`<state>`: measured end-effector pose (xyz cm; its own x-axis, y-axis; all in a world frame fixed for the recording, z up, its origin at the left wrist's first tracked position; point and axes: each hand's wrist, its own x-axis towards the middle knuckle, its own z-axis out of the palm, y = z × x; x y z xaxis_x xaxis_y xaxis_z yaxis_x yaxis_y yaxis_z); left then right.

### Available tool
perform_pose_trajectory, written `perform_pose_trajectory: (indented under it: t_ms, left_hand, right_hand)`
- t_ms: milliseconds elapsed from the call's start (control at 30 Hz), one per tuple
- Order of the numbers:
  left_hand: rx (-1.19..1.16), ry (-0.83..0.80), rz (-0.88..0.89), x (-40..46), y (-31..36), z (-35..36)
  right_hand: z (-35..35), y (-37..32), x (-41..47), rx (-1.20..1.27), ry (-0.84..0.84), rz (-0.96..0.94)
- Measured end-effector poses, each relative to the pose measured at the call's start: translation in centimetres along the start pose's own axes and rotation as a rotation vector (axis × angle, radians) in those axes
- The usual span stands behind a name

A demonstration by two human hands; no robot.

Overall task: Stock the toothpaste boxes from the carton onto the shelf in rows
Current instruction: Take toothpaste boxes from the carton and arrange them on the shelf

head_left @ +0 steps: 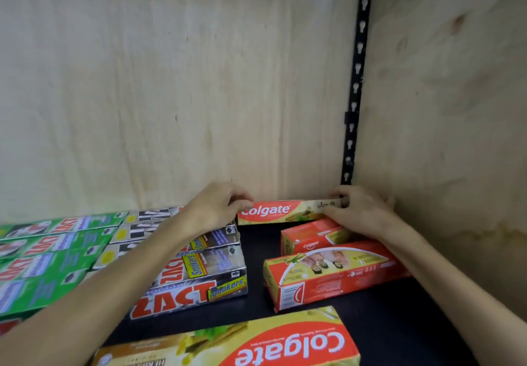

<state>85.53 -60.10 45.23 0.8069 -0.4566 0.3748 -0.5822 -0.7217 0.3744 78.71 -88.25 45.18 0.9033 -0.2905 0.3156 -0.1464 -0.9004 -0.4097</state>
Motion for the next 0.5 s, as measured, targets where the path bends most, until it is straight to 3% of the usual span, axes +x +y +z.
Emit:
perform_pose_trajectory:
  t_ms: [200,500]
  left_hand:
    - [0.001,0.111,-0.075,-0.4,0.2,-0.2]
    - [-0.036,0.290,-0.123,-0.1,0.3,0.5]
  right_hand:
    - [-0.5,0.3,0.1,0.029,-0.022,0.001]
    - [0.7,0.4,0.6,0.137,0.074,-0.041]
